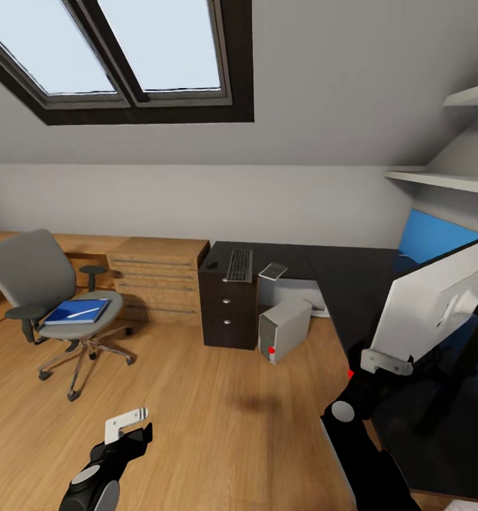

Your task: In the bedroom, organize the workspace by keeping the computer under the desk, ensuring the monitor is on the desk, placing the keyboard on the desk next to the monitor, placing the mouse on the desk next to the keyboard, moving the folder from the swivel chair onto the desk next to the mouse, stacking the notebook on top of the folder with the pen on top of the notebook, and positioning the swivel chair next to the desk.

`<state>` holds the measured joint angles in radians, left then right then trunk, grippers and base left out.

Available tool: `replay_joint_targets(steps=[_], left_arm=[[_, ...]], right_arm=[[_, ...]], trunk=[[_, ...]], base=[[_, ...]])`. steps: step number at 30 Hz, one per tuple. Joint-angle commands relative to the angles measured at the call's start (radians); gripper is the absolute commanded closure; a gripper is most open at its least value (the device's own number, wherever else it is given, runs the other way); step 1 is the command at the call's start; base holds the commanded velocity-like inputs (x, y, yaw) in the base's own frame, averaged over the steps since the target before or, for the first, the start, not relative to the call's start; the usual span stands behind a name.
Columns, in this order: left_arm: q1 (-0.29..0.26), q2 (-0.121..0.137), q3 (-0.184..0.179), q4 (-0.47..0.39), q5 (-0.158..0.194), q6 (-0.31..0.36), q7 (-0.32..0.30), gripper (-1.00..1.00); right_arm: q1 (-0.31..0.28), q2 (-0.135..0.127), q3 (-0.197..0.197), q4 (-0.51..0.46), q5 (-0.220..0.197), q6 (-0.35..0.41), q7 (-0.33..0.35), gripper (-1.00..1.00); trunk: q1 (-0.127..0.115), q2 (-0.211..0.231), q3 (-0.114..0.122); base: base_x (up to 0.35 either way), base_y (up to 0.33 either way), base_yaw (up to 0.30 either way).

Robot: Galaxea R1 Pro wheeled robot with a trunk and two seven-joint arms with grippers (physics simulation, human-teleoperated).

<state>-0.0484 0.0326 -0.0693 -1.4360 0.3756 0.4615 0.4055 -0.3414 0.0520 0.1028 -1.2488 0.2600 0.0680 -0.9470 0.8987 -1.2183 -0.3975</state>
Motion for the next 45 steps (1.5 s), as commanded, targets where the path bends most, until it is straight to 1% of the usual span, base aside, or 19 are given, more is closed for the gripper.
replay_joint_targets(steps=[1,10,17,26,37,45], left_arm=[[-0.001,0.001,-0.003,-0.001,0.011,0.002,0.01,-1.0],[-0.001,0.001,-0.003,-0.002,0.01,0.002,0.01,-1.0],[-0.001,0.001,-0.003,-0.002,0.009,0.002,0.01,-1.0],[-0.001,0.003,-0.003,-0.003,0.009,0.002,0.01,-1.0],[-0.001,0.003,-0.003,-0.003,0.008,0.002,0.01,-1.0],[-0.001,0.003,-0.003,-0.003,0.008,0.002,0.01,-1.0]], right_arm=[[-0.001,0.0,0.0,0.0,0.005,0.007,-0.004,-1.0],[-0.001,0.0,0.0,0.0,0.005,0.007,-0.004,-1.0],[-0.001,0.0,0.0,0.002,0.005,0.007,-0.003,-1.0],[-0.001,-0.001,0.0,0.008,0.005,0.007,0.0,-1.0],[-0.001,0.0,0.001,0.024,0.004,0.006,0.003,-1.0],[-0.001,0.0,0.006,0.026,0.002,0.002,0.009,-1.0]], trunk=[[0.0,-0.001,-0.001],[0.0,-0.001,-0.001],[0.0,-0.001,-0.001],[0.0,-0.001,-0.001],[0.0,-0.001,-0.001],[0.0,-0.001,-0.001]], base=[[-0.09,0.0,0.0],[-0.264,-0.001,0.0],[-0.287,-0.095,0.0],[-0.097,-0.175,0.0],[-0.03,-0.021,0.0],[-0.265,0.0,0.0]])
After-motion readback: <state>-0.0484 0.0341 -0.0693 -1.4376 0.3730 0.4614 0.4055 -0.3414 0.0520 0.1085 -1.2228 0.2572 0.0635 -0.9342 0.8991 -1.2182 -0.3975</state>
